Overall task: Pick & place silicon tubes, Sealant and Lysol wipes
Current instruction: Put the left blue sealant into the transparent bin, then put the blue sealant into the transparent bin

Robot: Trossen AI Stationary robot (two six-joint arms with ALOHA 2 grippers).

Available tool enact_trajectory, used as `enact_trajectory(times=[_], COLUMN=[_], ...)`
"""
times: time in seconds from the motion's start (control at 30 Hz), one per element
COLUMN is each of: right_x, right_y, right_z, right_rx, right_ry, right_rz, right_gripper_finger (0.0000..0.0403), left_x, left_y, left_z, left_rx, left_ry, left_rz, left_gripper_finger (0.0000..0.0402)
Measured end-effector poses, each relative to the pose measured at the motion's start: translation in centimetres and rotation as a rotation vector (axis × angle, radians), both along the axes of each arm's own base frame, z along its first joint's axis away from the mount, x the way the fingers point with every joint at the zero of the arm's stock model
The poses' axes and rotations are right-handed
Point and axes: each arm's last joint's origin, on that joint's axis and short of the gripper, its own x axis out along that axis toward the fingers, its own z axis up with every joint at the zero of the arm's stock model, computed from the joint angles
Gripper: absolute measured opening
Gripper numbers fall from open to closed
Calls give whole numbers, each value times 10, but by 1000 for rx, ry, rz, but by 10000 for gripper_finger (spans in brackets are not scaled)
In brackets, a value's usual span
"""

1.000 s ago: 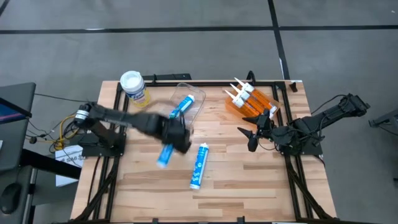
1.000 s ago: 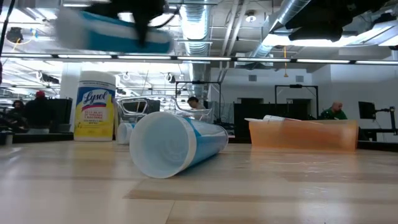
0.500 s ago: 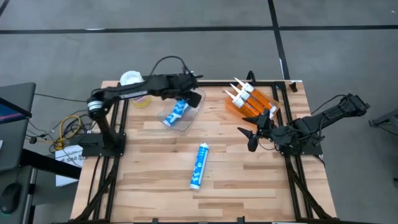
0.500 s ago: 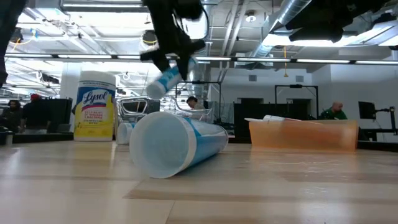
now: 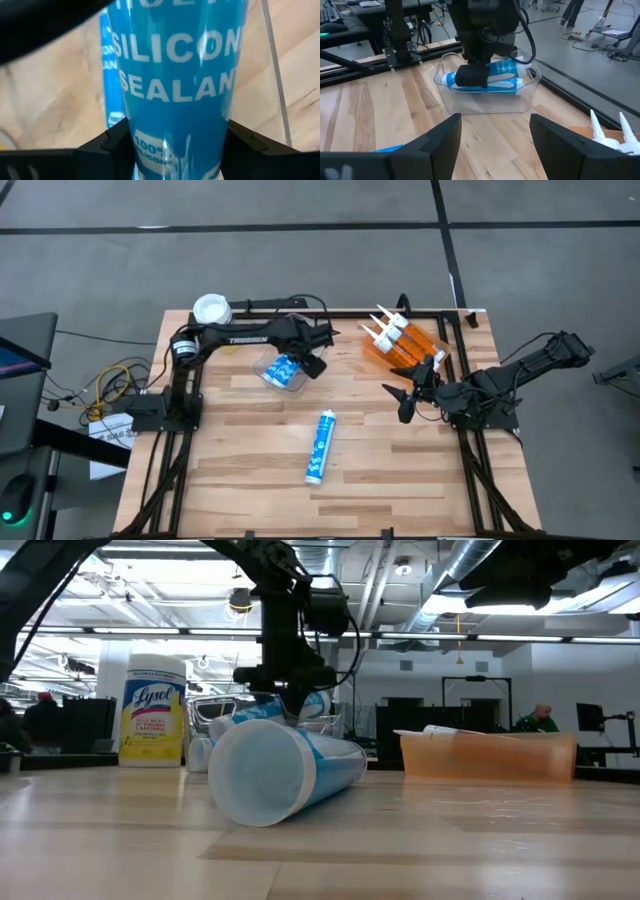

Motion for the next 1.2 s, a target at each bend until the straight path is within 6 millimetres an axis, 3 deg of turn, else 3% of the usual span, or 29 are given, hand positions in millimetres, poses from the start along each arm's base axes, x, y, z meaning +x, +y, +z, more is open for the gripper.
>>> enact_trajectory(times=[0.3, 0.43, 0.67, 0.83, 0.97, 1.1, 1.2], right_x=[0, 0, 0, 0, 0, 0, 0], right_y=[0, 0, 0, 1, 1, 1, 1], right_z=[0, 0, 0, 0, 0, 0, 0], right_rx=[2, 3, 23, 31, 36, 37, 37], right_ry=[-3, -4, -14, -11, -9, -9, -9], right_rz=[0, -1, -8, 7, 17, 19, 20], right_gripper_finger=[227, 227, 227, 227, 227, 227, 227], left_x=[9, 11, 12, 10, 8, 8, 9], left_y=[0, 1, 1, 1, 0, -5, -22], left_z=[-37, -43, -38, -32, -16, 25, 57], left_rx=[-112, -123, -111, -100, -96, -93, -113], left_ry=[70, 76, 51, 45, 59, 30, -31], left_rz=[-26, -22, -30, -31, -31, 7, 29], left_gripper_finger=[201, 206, 299, 324, 326, 327, 327])
